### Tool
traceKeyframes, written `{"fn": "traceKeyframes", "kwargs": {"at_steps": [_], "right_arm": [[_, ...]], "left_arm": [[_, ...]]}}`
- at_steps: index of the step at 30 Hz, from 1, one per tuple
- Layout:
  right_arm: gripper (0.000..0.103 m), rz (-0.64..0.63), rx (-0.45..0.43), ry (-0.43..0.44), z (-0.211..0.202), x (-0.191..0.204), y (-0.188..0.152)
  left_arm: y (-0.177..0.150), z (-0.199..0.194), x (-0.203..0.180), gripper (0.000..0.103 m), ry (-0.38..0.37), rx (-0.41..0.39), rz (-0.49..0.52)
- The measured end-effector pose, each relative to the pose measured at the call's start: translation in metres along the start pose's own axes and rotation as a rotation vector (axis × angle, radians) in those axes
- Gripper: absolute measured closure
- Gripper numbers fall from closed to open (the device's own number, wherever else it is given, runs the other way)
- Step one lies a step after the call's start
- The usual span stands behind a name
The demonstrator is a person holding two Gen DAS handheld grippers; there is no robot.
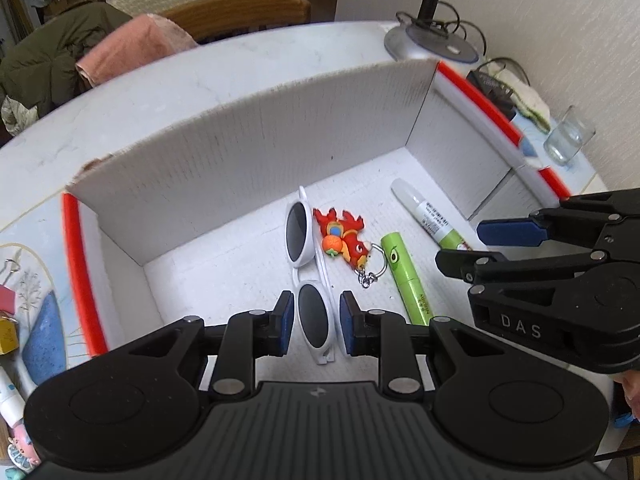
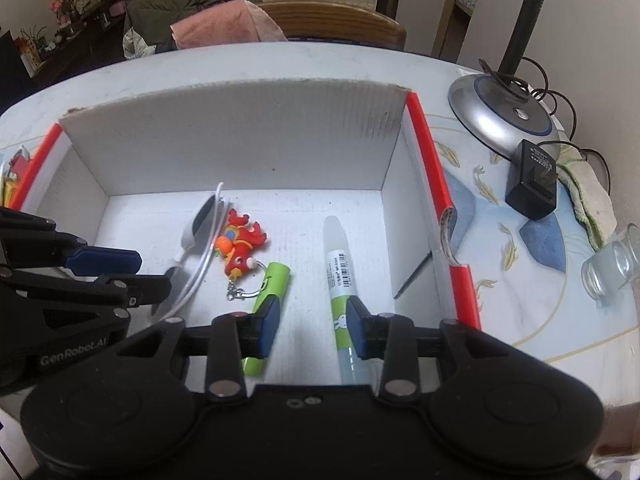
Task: Organize rigid objects
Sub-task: 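Lower the sunglasses and marker into the box and open both grippers, then withdraw both grippers from the box back to the pile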
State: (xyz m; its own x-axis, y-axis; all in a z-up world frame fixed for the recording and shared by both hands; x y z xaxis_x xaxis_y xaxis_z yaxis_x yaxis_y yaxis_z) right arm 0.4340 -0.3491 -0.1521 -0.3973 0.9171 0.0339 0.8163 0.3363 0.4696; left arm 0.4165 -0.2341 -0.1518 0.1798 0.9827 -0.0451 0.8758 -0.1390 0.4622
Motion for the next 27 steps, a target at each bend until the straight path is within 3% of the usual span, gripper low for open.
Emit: {"fn": "traceKeyframes", "kwargs": {"at_steps": [16,27], "right_arm": [[0.055,-0.002,-0.092,0.062,-0.055,0.025,-0.01],[0.045,-0.008,-0.168,0.095,-0.095,0.053,-0.019]], "left_arm": [[-0.013,-0.065,0.005,0.08,0.016,-0.177,0.012],[-0.041,-0.113,0.029,0.079,-0.019,-0.264,-0.008]]}}
Point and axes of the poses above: each gripper's, at about its wrist camera, not at the fingertips, and z roughly the way its jaws point, x to its left, y to its top, the point moved 6 cm from there along z, roughly the way its jaws point, and after that the axes turned 5 degrees about z, right-handed, at the moved point
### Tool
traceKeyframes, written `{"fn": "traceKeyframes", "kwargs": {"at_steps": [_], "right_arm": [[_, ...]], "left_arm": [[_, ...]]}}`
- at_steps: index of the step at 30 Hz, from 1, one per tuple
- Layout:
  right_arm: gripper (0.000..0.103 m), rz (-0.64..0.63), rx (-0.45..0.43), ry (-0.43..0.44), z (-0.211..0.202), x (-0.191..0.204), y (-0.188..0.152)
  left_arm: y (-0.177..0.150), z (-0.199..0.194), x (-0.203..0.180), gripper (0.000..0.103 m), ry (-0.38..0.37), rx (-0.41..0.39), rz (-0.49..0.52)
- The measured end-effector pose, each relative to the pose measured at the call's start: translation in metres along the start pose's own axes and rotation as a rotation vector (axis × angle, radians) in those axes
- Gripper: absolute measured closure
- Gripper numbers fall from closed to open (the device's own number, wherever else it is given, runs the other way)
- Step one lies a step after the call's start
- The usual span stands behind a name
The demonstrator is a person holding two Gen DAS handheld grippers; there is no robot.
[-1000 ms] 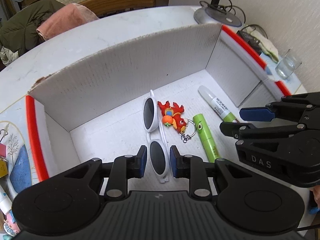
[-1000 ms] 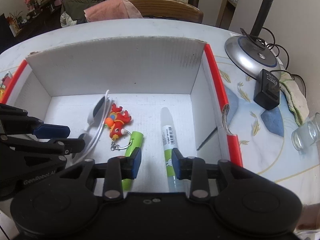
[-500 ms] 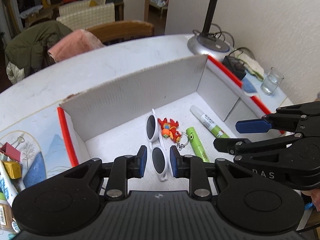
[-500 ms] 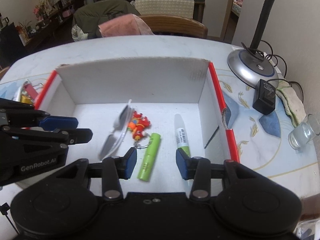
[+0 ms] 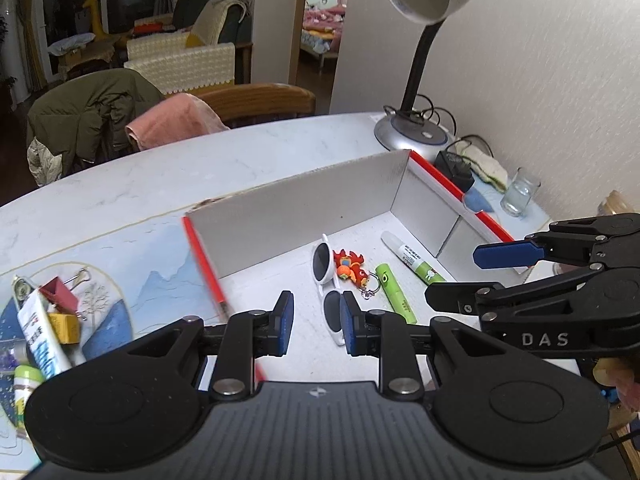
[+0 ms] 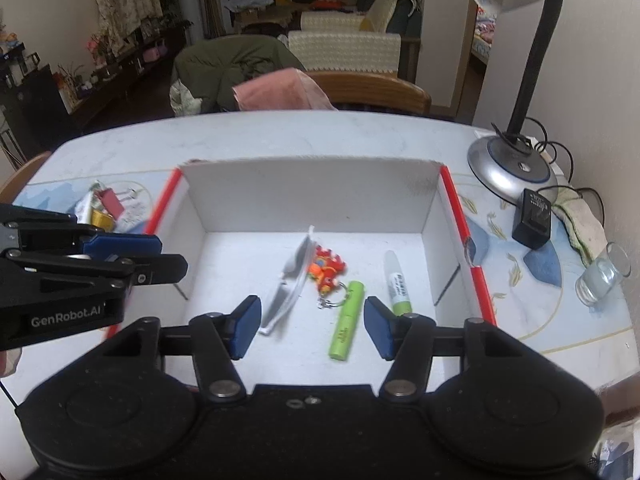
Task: Organize rigid objects
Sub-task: 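Withdraw both grippers from the box back to the pile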
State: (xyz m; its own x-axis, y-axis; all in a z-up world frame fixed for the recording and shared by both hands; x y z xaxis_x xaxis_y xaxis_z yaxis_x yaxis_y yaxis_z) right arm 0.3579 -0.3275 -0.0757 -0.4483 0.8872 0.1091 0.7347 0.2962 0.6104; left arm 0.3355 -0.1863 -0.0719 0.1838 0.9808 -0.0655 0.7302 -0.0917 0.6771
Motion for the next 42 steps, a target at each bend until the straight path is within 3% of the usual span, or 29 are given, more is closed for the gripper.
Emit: {"fn": "traceKeyframes", "kwargs": {"at_steps": [4,6,7,8,9,16,19,22,25,27,33,38,39,40,42], "right_arm": [[0.041,0.002,-0.028,0.021,-0.012,0.016,-0.001],[0.04,0.005,-0.037,0.036,-0.017,0.026,-0.002],[0.04,0.004,-0.04,0.044,-0.019,0.032,-0.003],[0.039,0.002,-0.044,0.05,-0.022,0.038,-0.004],[0.039,0.0,-0.048,0.056,-0.024,0.044,-0.004],[0.035,-0.011,-0.058,0.093,-0.031,0.087,-0.013],[0.03,-0.017,-0.058,0.108,-0.032,0.106,-0.017],[0.029,-0.023,-0.055,0.12,-0.031,0.125,-0.021],[0.025,-0.03,-0.056,0.135,-0.03,0.144,-0.026],[0.024,-0.038,-0.056,0.145,-0.028,0.157,-0.028],[0.019,-0.04,-0.045,0.161,-0.018,0.19,-0.034],[0.016,-0.035,-0.034,0.161,-0.004,0.212,-0.036],[0.015,-0.035,-0.03,0.162,-0.001,0.216,-0.036],[0.015,-0.035,-0.025,0.163,0.003,0.22,-0.037],[0.015,-0.037,-0.011,0.159,0.012,0.228,-0.037]], "left_arm": [[-0.009,-0.02,0.012,0.079,-0.005,-0.029,-0.008],[-0.014,-0.031,0.019,0.073,-0.012,-0.045,-0.021],[-0.016,-0.037,0.023,0.066,-0.01,-0.053,-0.024],[-0.019,-0.042,0.028,0.049,-0.006,-0.063,-0.024],[-0.021,-0.047,0.032,0.043,-0.001,-0.075,-0.023],[-0.045,-0.077,0.071,0.041,0.02,-0.101,-0.051],[-0.057,-0.089,0.092,0.032,0.036,-0.101,-0.068],[-0.069,-0.099,0.111,0.031,0.054,-0.106,-0.083],[-0.08,-0.107,0.132,0.017,0.076,-0.096,-0.109],[-0.088,-0.112,0.146,0.016,0.078,-0.093,-0.123],[-0.117,-0.114,0.182,0.015,0.124,-0.06,-0.134],[-0.144,-0.111,0.203,0.012,0.103,-0.037,-0.157],[-0.149,-0.111,0.206,0.011,0.098,-0.035,-0.161],[-0.154,-0.11,0.209,0.001,0.096,-0.032,-0.164],[-0.162,-0.108,0.213,0.0,0.103,-0.03,-0.163]]}}
Point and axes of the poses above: each gripper's, at about its wrist camera, not at the fingertips, and z roughly the way its jaws point, x to its left, y to its top, the point moved 6 cm from there along z, roughly the way its jaws point, and after that the axes turned 5 degrees about z, right-handed, at the moved point
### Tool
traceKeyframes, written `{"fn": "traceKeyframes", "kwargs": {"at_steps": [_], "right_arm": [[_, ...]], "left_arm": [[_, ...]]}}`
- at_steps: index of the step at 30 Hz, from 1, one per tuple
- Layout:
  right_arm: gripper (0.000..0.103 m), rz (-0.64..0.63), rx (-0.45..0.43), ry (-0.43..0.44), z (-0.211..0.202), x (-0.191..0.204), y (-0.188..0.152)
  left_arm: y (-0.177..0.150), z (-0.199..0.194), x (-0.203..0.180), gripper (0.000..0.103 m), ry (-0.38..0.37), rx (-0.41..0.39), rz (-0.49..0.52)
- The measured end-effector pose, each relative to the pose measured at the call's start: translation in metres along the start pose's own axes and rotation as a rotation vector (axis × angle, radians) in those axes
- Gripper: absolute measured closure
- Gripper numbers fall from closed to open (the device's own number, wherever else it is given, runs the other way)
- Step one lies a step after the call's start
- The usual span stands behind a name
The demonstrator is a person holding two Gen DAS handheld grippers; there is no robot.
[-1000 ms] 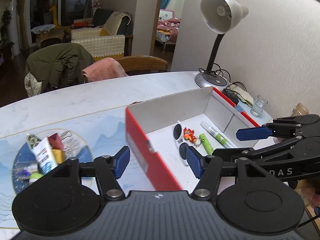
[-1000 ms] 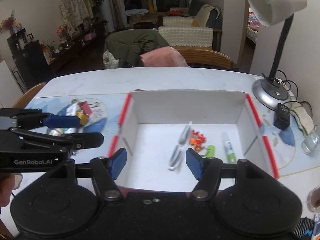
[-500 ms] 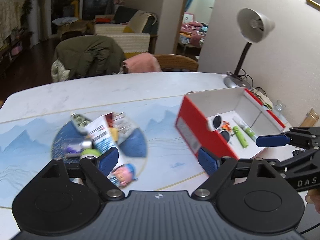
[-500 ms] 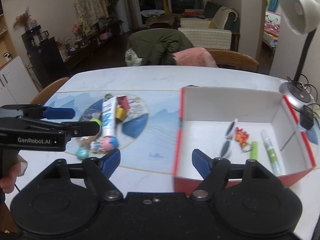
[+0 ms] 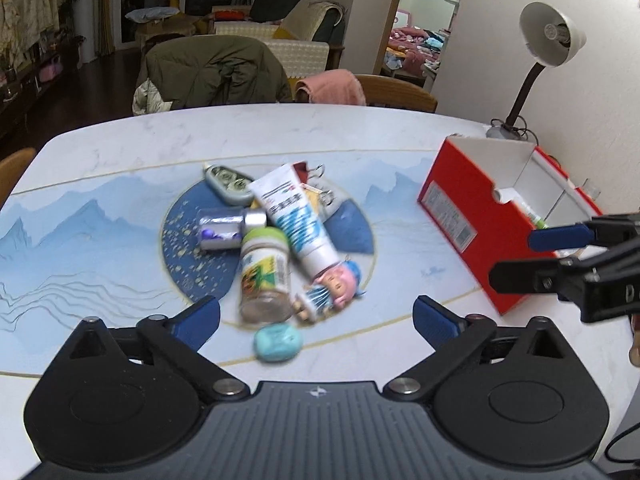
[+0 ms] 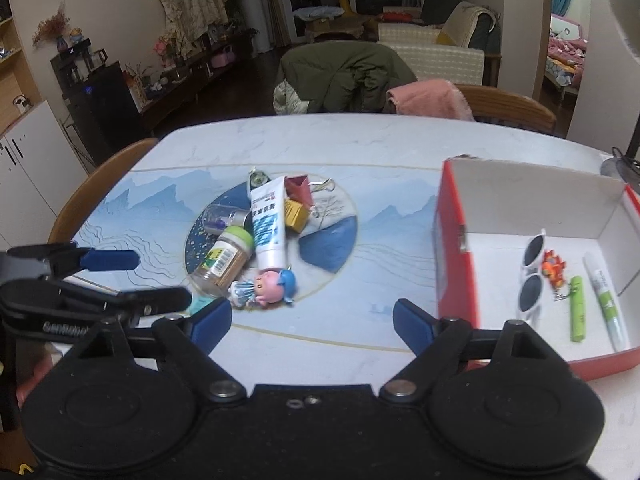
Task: Organize rigid objects
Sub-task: 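Withdraw both grippers from the box back to the pile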
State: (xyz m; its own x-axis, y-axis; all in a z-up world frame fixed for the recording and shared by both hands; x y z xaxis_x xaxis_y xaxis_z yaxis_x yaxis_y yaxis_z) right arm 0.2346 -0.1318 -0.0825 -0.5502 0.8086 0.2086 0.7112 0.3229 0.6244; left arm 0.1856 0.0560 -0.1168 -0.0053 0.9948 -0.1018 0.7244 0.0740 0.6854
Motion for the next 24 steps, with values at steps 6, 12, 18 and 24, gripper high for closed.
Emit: {"fn": "traceKeyframes", "kwargs": {"at_steps": [6,12,18,24], "right_arm": [[0.015,-0.017,0.04,0.0,0.031,0.017,-0.002],[0.015,-0.053,0.087,-0.001,0.064,0.031,-0.005],[0.016,-0.076,0.138,-0.005,0.093,0.042,-0.006],[0.017,-0.114,0.182,-0.009,0.118,0.054,-0.006]], "left_arm": [[-0.019,0.01,0.015,0.0,0.027,-0.038,-0.003],[-0.035,0.031,0.025,0.0,0.076,-0.003,0.004],[-0.052,0.056,0.028,0.0,0.113,0.056,0.0],[-0.057,0.065,0.028,0.0,0.116,0.042,-0.016]]}}
Point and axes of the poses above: each gripper's, at about its wrist camera, not at the fingertips, and z roughly the way its jaws point, x to its left, y to its top, the point moved 6 cm from there along z, roughly the way its jaws point, and after that the axes turned 5 degrees about z, right-handed, at the moved point
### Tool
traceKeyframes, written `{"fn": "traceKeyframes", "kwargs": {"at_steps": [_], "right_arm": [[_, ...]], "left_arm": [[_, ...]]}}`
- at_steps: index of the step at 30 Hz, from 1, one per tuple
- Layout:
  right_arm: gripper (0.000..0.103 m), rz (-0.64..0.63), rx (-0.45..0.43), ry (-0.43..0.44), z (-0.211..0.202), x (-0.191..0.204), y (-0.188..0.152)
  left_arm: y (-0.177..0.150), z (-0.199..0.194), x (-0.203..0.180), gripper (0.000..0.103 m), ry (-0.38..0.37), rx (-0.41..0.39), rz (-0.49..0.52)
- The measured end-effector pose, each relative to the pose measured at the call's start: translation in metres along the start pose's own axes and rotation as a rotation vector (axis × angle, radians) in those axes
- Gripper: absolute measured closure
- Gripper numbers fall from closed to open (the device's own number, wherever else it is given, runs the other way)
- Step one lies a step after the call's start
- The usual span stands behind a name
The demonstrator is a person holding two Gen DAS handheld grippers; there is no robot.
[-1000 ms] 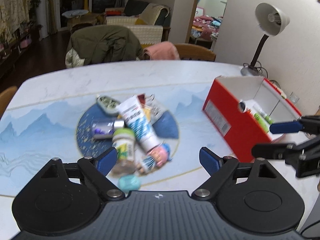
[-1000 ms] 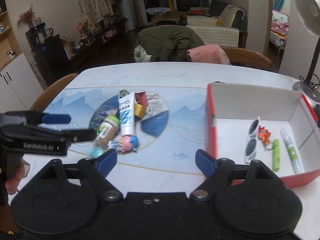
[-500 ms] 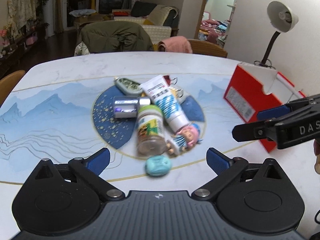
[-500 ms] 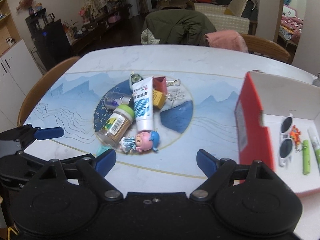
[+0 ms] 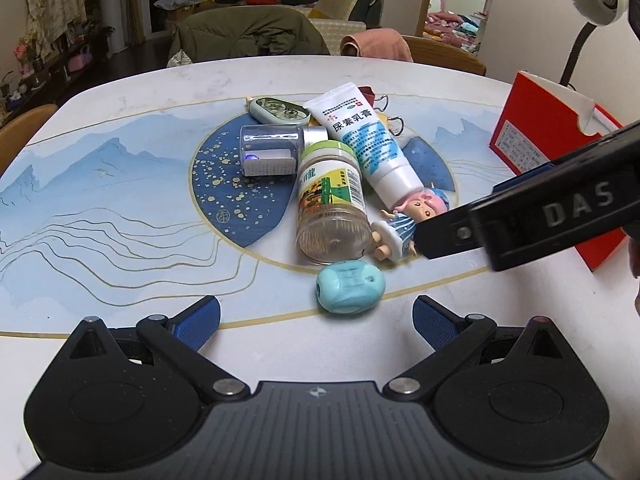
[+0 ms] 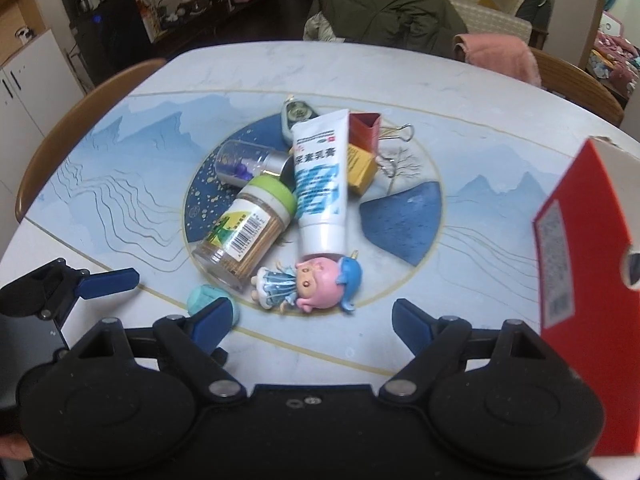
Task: Organize rigid objects
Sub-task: 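Withdraw both grippers from the box back to the pile, then close the left gripper on the teal soap while the right gripper approaches the pink figurine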
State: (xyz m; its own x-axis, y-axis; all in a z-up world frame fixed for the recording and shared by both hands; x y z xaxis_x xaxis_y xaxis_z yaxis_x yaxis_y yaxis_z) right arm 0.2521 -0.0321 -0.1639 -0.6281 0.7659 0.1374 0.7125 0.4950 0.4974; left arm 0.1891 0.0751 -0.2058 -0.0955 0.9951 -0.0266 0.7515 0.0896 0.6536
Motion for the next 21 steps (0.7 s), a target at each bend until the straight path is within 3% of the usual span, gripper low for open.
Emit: {"fn": "traceKeyframes", "kwargs": {"at_steps": [13,17,21], "right_arm": [[0.021,-0.014,0.053,-0.019,0.034,0.004,0.005],[0.024,-0.02,0.056,-0.018,0.038,0.005,0.007],[0.026,-0.027,0.063,-0.019,0.042,0.006,0.008]], "left_arm": [[0.003,0.014,-0.014,0.001,0.018,-0.006,0.03],[0.005,0.012,-0.017,0.015,0.024,-0.013,0.043],[0.007,0.012,-0.017,0.022,0.033,-0.013,0.05]]}}
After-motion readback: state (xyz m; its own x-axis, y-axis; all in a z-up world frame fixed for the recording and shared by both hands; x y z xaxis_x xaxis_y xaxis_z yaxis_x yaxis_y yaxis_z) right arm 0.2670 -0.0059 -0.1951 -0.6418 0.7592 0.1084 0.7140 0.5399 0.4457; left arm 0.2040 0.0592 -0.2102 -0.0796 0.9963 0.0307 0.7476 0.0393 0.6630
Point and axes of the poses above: each gripper's, at about its wrist camera, not at the fingertips, and z roughly the way its jaws point, x to its left, y to its top, the point moved 6 cm from there along z, roughly the way its jaws point, and after that the axes turned 5 degrees about z, right-handed, at the moved point
